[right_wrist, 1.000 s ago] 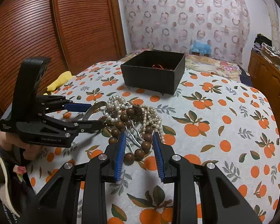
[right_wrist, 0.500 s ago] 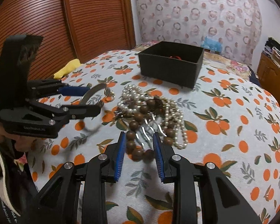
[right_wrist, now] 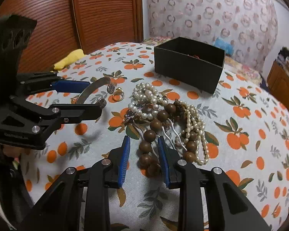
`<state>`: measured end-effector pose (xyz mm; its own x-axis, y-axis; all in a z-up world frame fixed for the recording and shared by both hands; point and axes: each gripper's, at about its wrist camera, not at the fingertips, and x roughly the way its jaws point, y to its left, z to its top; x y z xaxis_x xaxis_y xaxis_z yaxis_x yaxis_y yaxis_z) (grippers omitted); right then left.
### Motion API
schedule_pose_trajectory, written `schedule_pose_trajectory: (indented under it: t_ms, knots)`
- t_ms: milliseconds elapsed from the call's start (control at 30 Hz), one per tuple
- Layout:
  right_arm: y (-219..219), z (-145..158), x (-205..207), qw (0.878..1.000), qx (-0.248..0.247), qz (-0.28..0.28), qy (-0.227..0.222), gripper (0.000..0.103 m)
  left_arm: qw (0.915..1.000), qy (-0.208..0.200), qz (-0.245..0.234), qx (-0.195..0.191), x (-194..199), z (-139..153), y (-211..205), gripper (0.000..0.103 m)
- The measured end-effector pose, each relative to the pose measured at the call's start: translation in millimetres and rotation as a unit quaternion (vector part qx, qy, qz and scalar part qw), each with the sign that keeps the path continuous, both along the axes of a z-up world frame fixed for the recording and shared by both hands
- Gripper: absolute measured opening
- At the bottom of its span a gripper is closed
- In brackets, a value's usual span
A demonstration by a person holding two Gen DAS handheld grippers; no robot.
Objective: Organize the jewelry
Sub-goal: 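Grasp the silver bangle with the left gripper while the right lifts the brown bead bracelet, then lower the silver bangle into the box with the left gripper while the right drops the bead bracelet in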
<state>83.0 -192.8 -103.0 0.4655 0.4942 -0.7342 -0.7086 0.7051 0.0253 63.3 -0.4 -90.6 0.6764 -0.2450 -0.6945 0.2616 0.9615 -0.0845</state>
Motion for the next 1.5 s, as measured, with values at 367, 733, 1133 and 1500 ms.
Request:
schedule_pose_trajectory:
  t_ms: [367,733,1133,1500]
  knots:
    - [-11,9,0,1.0,-0.002,0.003,-0.009,0.015,1.0,-0.003,0.002,-0.002,-2,0,1,0.057]
    - [-37,70,3,0.997,0.048,-0.006,-0.054,0.015,0.9999,-0.014,0.0,-0.004,-4,12,-1,0.057]
    - [-45,105,13,0.994,0.065,-0.009,-0.085,0.015,0.9997,-0.021,-0.001,-0.007,3,18,-2,0.057]
    - [-49,130,18,0.992,0.077,-0.012,-0.104,0.015,0.9997,-0.023,0.0,-0.009,3,17,-1,0.057]
